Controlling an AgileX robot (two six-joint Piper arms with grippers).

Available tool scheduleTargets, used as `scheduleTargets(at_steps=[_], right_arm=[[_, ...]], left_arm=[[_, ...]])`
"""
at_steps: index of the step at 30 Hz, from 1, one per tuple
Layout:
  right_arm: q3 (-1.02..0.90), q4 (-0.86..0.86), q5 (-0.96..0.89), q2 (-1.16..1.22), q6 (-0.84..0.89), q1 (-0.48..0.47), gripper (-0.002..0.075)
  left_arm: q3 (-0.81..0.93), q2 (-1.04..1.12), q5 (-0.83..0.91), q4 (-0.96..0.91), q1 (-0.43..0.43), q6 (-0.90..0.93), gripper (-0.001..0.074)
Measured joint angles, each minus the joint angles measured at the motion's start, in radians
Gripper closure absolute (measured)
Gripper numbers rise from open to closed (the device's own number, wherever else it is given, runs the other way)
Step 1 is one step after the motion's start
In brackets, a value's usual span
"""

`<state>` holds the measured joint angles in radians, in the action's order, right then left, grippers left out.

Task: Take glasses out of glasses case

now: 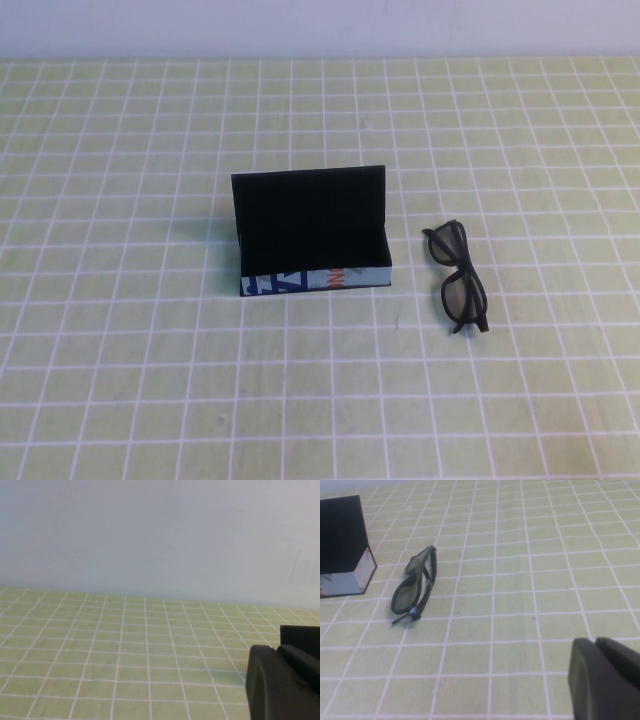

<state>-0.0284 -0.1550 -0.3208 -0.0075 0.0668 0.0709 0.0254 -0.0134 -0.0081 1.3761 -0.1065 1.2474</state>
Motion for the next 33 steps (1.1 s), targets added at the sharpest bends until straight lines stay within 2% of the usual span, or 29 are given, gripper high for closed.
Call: scheduleTargets(at_steps=[7,9,11,16,19,27,33], right_arm=[[0.000,0.000,0.000,0.000,0.000,0.000,0.0743],[0.000,0.000,0.000,0.000,0.000,0.000,0.0743],[0.000,0.000,0.000,0.000,0.000,0.000,0.0743],[0.000,0.000,0.000,0.000,0.000,0.000,0.0743],[0.000,0.000,0.000,0.000,0.000,0.000,0.0743],[0.000,0.000,0.000,0.000,0.000,0.000,0.0743],[0.000,0.000,0.000,0.000,0.000,0.000,0.0743]], left_arm=[[0.000,0.000,0.000,0.000,0.000,0.000,0.0739],[0.000,0.000,-0.006,-0.075,0.000,-0.003,0.0739],[0.000,0.000,-0.004,-0.260,0.000,-0.065,0.0739],[0.000,0.000,-0.006,-0.898,0.000,-0.647,0.0739],[0.000,0.000,0.059,-1.124,0.000,-0.849,0.0739],[0.000,0.000,0.342,-1.235,0.000,-0.973,0.0739],[-0.002,0.000,0.365,-1.245,0.000,-1.003,0.0739]])
